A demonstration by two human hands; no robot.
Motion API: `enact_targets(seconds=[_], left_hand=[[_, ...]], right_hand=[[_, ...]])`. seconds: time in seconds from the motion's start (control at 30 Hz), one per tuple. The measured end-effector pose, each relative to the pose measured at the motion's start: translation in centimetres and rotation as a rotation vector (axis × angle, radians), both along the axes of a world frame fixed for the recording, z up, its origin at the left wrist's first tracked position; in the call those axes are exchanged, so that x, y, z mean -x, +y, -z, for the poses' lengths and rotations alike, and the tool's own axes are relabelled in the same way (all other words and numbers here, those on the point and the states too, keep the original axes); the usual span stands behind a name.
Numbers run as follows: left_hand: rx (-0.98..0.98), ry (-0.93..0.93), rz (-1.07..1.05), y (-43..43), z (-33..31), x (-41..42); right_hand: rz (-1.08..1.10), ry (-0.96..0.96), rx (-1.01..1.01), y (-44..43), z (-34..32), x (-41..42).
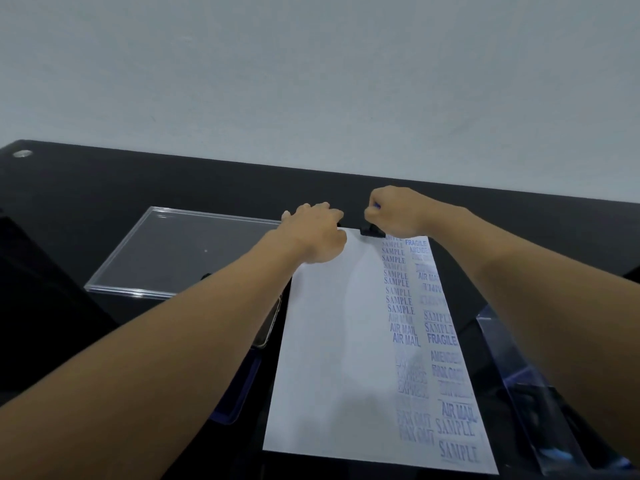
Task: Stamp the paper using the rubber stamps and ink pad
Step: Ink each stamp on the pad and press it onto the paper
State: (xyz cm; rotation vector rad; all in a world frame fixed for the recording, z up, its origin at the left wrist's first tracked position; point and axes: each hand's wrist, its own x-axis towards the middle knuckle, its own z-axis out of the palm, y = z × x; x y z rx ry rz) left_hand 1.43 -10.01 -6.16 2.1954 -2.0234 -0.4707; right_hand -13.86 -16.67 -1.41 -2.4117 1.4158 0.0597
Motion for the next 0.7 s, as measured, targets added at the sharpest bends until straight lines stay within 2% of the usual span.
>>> enact_targets(seconds=[0.33,0.7], left_hand=[[0.007,-0.078,0.043,0.3,1.1,-0.4],[0.043,-0.091,0.048,0.0,2.2,-0.7]], right_hand=[[0.010,-0.034,0.009,0.1,1.0,-0.3],[0.025,0.016,0.028,0.7,2.1,-0.7]])
